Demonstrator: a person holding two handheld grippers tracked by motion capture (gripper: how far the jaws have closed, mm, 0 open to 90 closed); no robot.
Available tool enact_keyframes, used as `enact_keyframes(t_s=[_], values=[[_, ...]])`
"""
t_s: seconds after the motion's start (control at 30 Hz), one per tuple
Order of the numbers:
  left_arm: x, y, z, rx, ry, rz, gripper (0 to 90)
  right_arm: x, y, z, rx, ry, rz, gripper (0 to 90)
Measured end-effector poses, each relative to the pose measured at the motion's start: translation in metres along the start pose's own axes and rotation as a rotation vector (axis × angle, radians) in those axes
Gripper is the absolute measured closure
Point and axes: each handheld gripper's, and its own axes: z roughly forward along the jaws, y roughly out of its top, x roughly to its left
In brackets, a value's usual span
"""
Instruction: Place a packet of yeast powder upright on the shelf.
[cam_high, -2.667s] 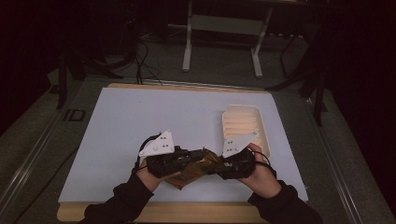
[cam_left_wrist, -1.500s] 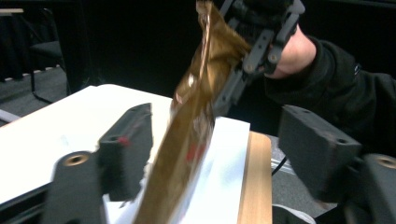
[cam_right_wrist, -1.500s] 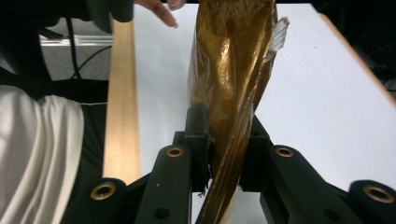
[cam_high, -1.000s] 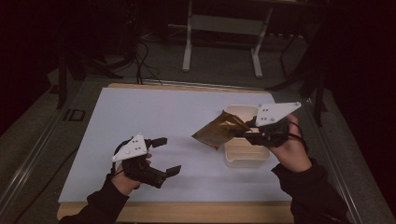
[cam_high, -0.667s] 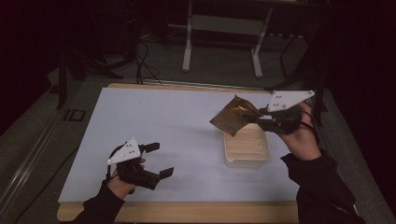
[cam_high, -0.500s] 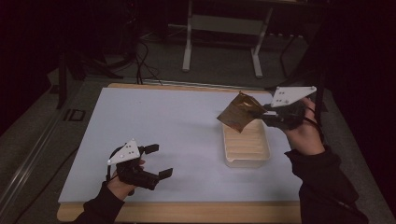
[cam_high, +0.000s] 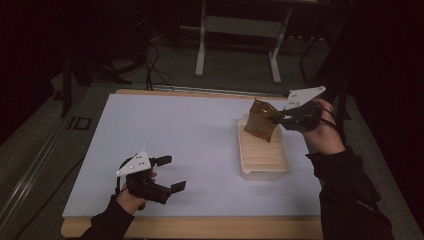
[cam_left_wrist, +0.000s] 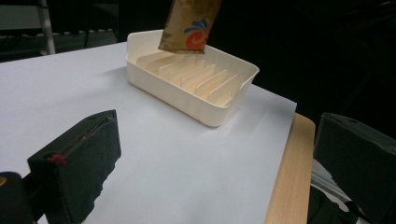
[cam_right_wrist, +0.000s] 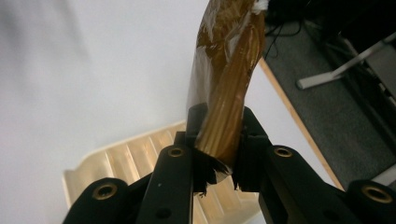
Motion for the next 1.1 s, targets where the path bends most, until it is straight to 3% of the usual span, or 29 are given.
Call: enact_keyframes(t_s=[0.13,0.37,0.93,1.1], values=[[0.001,0.0,0.0,-0.001,-0.001,-0.002,1.5,-0.005,0.0,0.011,0.047,0.006,-0.006,79.2],[0.003,-0.001,0.0,-0.002,-0.003,-0.009,1.5,-0.005,0.004,0.028,0.099,-0.005,-0.062,79.2],[0.004,-0.003,0.0,-0.004,-0.013,-0.028,1.5,-0.011,0.007,0.049,0.085,0.016,-0.086,79.0],[0.005,-0.005,0.001,-0.002,-0.013,-0.033,1.5,-0.015,0.004,0.055,0.057,0.033,-0.06,79.0]])
